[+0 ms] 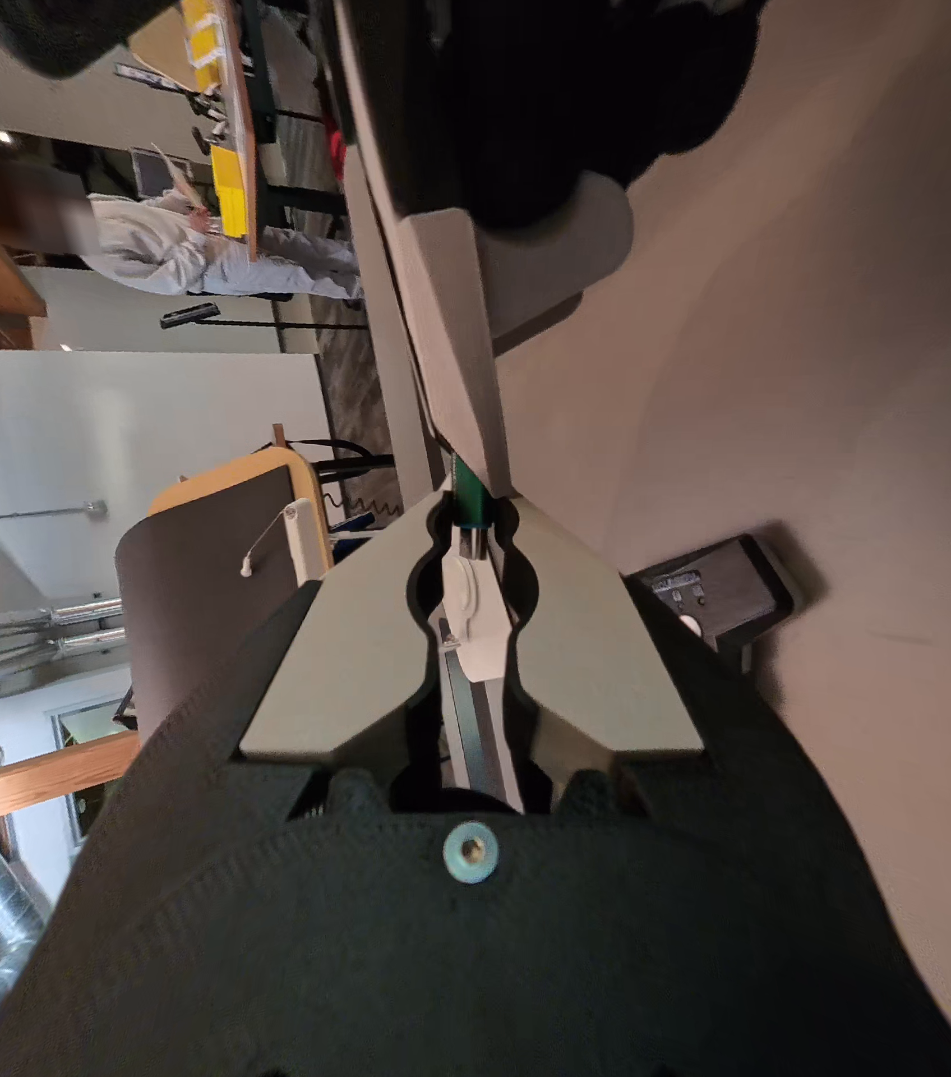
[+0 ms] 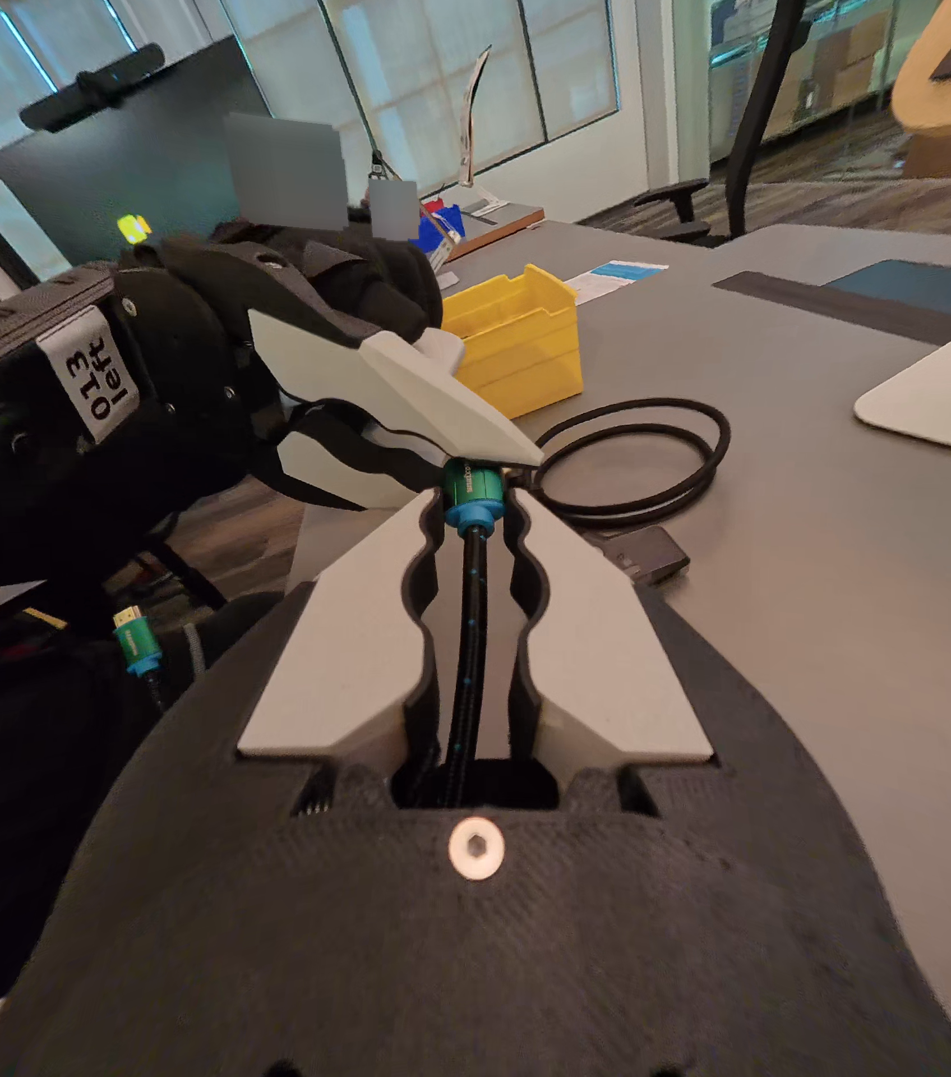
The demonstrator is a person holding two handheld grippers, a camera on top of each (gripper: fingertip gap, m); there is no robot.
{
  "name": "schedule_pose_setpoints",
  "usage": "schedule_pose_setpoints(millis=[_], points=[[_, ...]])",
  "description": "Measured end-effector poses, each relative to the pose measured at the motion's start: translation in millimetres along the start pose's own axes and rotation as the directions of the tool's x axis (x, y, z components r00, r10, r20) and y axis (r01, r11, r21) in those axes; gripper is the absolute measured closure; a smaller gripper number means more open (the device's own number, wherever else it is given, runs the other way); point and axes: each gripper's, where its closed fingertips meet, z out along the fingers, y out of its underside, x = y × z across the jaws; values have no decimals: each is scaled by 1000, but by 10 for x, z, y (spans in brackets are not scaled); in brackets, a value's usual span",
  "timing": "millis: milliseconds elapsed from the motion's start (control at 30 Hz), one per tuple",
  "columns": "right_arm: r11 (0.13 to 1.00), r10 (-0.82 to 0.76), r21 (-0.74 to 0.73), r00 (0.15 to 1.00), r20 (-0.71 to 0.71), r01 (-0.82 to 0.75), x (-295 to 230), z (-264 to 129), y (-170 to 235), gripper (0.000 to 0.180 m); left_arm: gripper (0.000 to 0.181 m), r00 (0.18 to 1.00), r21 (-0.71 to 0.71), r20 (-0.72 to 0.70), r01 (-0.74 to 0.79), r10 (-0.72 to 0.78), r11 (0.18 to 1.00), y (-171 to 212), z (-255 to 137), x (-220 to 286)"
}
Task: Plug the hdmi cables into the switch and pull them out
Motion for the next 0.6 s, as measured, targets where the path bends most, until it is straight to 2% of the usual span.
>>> schedule_pose_setpoints(millis=[167,333,400,500,600], points=[[1000,9,2,1000,7,-9,3,8,30,162,170,997,-21,-70,27,-28,999,17,5,48],[993,-70,77,973,-219,89,263,-97,-227,137,171,977,-68,-158,133,-142,989,171,3,21],[980,-165,51,926,-340,194,345,-214,-338,134,171,957,-102,-205,186,-204,977,284,-3,19],[938,-316,-35,810,-494,345,377,-392,-534,135,171,921,-178,-259,250,-291,952,513,-1,20],[886,-443,-124,735,-513,448,220,-428,-674,142,171,877,-280,-311,284,-367,917,759,-11,66]])
